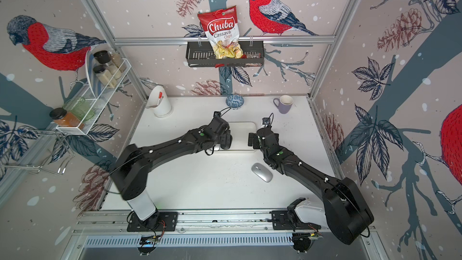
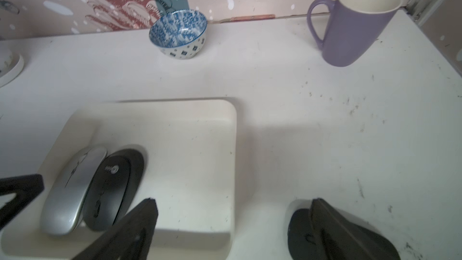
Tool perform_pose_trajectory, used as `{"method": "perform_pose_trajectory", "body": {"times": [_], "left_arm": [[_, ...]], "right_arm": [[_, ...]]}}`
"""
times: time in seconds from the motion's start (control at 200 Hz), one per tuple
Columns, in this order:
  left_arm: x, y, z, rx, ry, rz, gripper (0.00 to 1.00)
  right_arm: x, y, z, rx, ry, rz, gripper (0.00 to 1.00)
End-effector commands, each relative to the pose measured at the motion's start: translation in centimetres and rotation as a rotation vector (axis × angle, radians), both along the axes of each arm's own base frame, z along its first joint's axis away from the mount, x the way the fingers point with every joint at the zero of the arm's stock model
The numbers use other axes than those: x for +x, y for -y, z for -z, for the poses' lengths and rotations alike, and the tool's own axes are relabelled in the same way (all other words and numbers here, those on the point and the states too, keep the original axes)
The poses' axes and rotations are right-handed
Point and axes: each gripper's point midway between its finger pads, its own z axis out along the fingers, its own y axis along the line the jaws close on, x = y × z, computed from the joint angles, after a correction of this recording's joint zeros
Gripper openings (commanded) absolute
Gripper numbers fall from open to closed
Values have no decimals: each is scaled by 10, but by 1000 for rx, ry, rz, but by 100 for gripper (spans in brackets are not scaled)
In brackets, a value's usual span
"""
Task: Put the mouse in the storage box
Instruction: Pick up the mouse from the center of the board.
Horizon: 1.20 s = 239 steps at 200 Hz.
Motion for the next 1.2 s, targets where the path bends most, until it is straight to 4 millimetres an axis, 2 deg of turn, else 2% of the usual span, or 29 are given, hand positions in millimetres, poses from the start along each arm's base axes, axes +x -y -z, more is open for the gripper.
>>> {"method": "perform_pose_trajectory", "body": {"times": [0.0, 0.015, 0.135, 0.235, 0.25, 0.255, 0.27, 0.35, 0.46, 0.51, 0.625, 0.785, 0.965, 1.11, 1.191], "left_arm": [[-6, 0, -57, -173, 300, 128, 96], [-9, -3, -61, -183, 324, 145, 97], [-37, -34, -50, -185, 371, 255, 97], [-52, -58, -37, -163, 394, 293, 96], [-54, -62, -37, -165, 404, 287, 96], [-55, -65, -30, -155, 392, 286, 96], [-56, -67, -37, -165, 419, 282, 96], [-67, -82, -33, -176, 494, 257, 96], [-85, -93, -25, -232, 578, 262, 96], [-88, -98, -19, -236, 576, 244, 96], [-88, -98, -2, -206, 517, 246, 96], [-93, -100, 17, -191, 477, 256, 97], [-94, -99, 18, -190, 483, 267, 97], [-93, -98, 20, -187, 478, 268, 97], [-91, -96, 24, -181, 459, 271, 97]], "right_arm": [[-45, 9, 44, -29, -279, 10, 100], [-51, 8, 48, -23, -303, 2, 100], [-90, -9, 61, -5, -427, -73, 100], [-110, -11, 68, -55, -491, -102, 100], [-111, -10, 70, -68, -500, -99, 100], [-112, -10, 70, -71, -503, -97, 100], [-113, -8, 72, -85, -510, -87, 100], [-113, -4, 72, -134, -492, -47, 100], [-108, 10, 90, -242, -523, 17, 100], [-107, 10, 98, -257, -546, 12, 100], [-110, 6, 110, -264, -581, -10, 100], [-113, -2, 116, -224, -607, -58, 100], [-134, -14, 129, -217, -695, -122, 100], [-141, -24, 126, -196, -711, -162, 93], [-141, -33, 123, -162, -705, -186, 83]]}}
